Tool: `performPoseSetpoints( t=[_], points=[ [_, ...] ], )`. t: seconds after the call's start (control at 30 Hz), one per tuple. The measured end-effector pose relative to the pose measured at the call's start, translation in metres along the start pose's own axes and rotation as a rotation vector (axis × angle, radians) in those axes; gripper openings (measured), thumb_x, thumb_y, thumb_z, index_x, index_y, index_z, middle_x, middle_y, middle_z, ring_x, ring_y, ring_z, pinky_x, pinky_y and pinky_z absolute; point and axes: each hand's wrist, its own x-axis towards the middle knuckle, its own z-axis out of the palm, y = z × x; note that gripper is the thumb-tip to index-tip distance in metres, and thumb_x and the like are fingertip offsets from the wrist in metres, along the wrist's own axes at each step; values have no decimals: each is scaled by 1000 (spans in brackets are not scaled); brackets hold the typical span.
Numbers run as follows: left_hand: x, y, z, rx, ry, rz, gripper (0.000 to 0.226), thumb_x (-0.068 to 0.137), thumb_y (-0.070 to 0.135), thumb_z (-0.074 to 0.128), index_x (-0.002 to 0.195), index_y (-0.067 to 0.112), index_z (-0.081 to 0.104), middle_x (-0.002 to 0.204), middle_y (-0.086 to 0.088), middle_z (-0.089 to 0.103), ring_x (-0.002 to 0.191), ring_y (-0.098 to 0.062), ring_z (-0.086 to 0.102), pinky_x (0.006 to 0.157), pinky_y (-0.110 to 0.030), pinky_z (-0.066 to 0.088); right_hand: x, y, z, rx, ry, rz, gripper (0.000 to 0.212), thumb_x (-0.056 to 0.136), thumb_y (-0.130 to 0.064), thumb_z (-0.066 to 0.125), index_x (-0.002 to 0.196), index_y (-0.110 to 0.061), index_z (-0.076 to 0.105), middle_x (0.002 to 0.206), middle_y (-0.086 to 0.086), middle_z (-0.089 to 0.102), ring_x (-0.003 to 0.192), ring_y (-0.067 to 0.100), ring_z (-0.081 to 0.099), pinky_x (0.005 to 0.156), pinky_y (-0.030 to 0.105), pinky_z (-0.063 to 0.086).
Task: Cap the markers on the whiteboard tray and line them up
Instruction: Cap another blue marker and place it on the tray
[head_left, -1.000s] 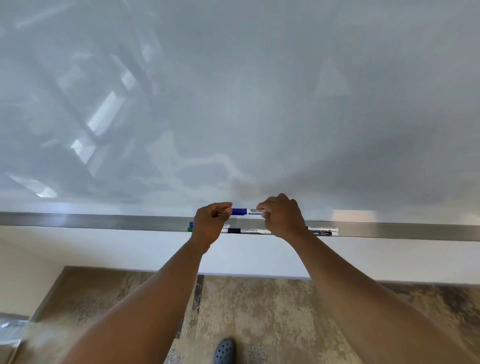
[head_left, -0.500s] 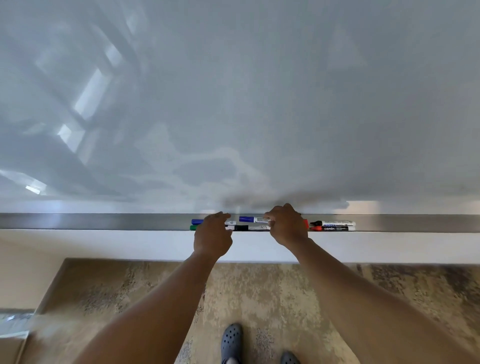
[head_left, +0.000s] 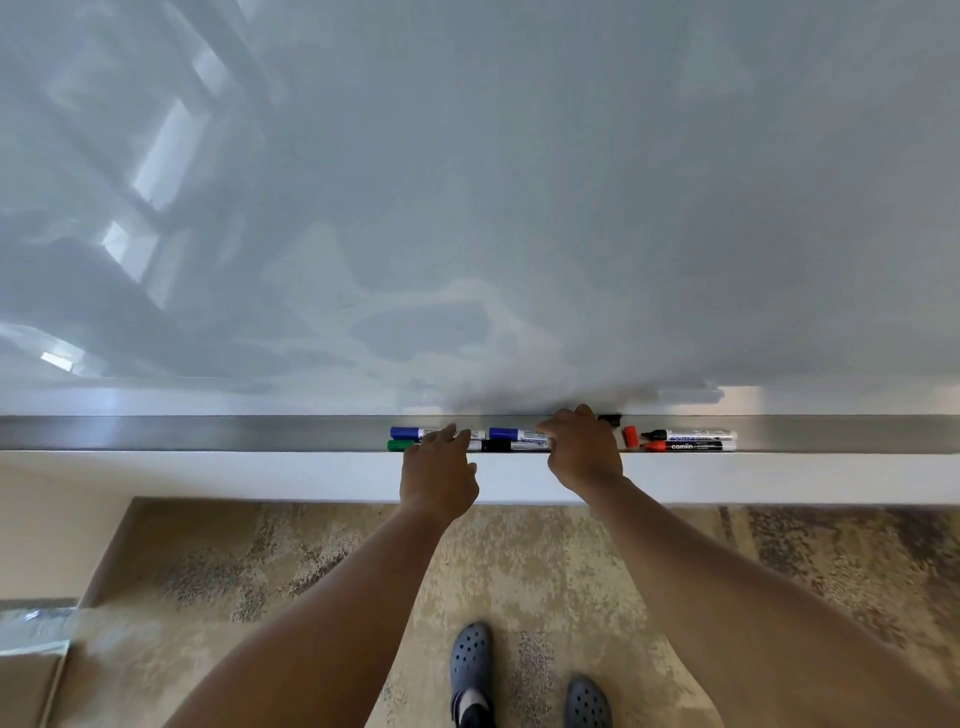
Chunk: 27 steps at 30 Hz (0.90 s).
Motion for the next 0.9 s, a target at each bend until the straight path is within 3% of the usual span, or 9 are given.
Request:
performPoseSetpoints(
  t=[0.27,0.4,0.53,0.67,0.83,0.9],
  points=[
    [-1,1,1,8,24,-5,53,98,32,51,148,22,38,157,1,36,141,-22,38,113,-41,34,-1,-1,6,103,-33,-50,48,76,4,53,116,-19,65,122,-6,62,113,22,46,91,33,42],
    [0,2,1,-26,38,-13,52,97,31,53,146,22,41,155,1,38,139,-22,40,111,-40,35,-4,0,9,121,1,-54,37,77,6,53,104,-16,67,113,-6,65,111,23,49,80,28,37],
    [3,13,-1,-122,135,4,43,93,26,56,136,23,53,143,4,51,128,-19,49,104,-36,41,-6,8,9,128,77,-36,36,79,2,55,110,-13,66,117,-2,65,111,24,51,88,35,45],
    [12,39,-4,-168,173,70,32,94,23,54,125,22,61,127,3,60,113,-19,56,92,-34,47,-10,23,4,77,141,26,30,74,2,56,99,-11,67,106,2,67,102,29,53,79,36,43],
    [22,79,-1,-195,188,151,33,93,24,57,127,25,61,130,6,61,117,-19,55,94,-34,46,-18,54,-11,19,193,108,20,80,-7,53,92,-12,68,104,5,66,102,32,51,77,37,40],
    [25,93,2,-181,181,190,33,94,23,57,127,25,60,130,7,61,117,-18,55,92,-33,45,-21,65,-18,28,210,143,23,83,-9,53,99,-13,69,107,5,65,104,33,51,80,38,40]
  ],
)
